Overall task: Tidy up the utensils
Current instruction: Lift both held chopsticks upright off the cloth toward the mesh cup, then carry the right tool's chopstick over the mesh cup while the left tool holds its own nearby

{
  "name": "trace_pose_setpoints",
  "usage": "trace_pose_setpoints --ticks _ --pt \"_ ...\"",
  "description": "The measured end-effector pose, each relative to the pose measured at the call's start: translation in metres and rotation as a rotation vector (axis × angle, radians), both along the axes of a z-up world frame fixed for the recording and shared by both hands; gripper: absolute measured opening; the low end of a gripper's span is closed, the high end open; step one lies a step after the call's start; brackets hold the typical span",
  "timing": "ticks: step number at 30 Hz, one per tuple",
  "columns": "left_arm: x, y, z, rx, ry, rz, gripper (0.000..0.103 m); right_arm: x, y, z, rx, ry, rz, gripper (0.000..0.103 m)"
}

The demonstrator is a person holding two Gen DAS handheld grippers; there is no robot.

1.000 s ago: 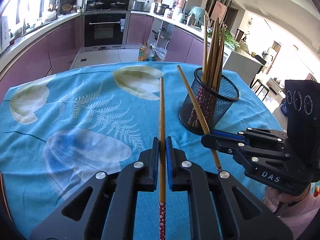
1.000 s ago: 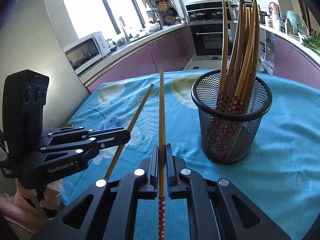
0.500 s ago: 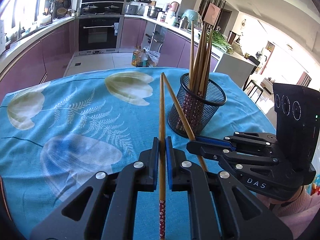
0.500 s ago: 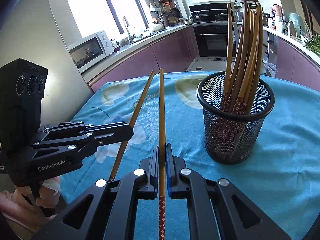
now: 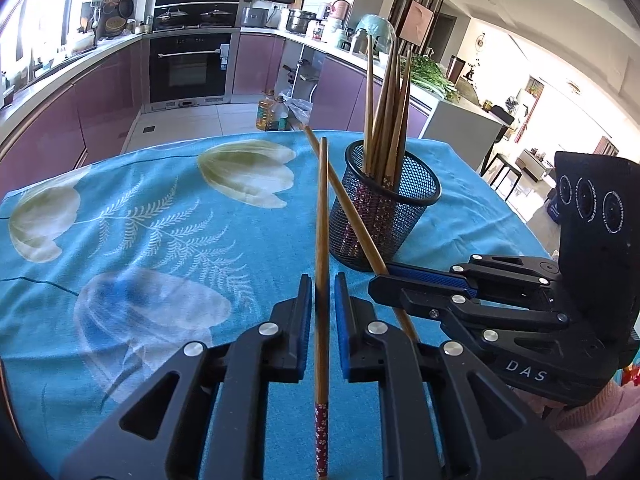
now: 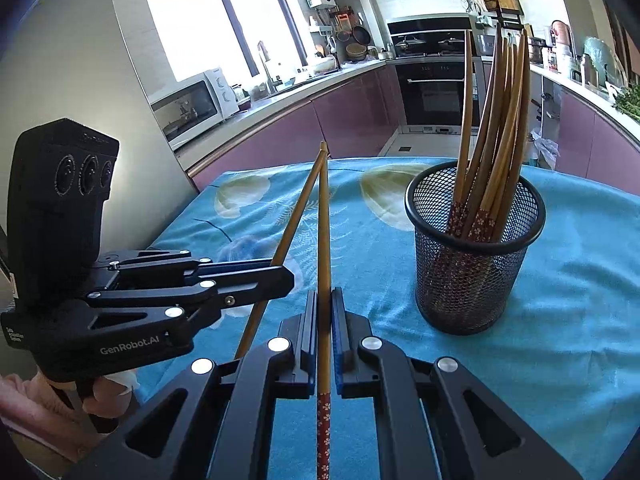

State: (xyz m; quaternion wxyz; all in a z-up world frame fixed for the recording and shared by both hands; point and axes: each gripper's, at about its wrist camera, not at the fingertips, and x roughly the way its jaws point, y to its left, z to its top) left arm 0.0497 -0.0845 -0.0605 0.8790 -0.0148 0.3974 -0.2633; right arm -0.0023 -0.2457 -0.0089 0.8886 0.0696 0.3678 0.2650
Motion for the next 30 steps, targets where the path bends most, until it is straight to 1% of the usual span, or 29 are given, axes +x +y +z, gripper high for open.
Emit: trace_pose_setpoints --ticks 3,6,11,19,30 --pt "0.001 -0.001 -0.001 -0.003 0.006 -0.003 0.008 0.000 0.000 0.000 -0.002 -0.003 -0.002 0.006" --pt "0.001 0.000 0.000 -0.005 0.003 0.000 0.008 0.000 -0.001 0.001 -0.005 -0.006 -0.009 0.006" --pt "0.000 0.000 0.003 -0.008 -0.010 -0.001 0.008 0.002 -0.008 0.004 0.000 -0.014 -0.038 0.006" --pt "-0.003 -0.003 0.011 -0.010 -0.033 -0.016 0.008 0.003 -0.022 0.013 0.009 -0.052 -0.074 0.006" --pt "-0.006 -0.006 0.026 -0.018 -0.071 -0.030 0.008 0.002 -0.035 0.023 0.024 -0.091 -0.085 0.006"
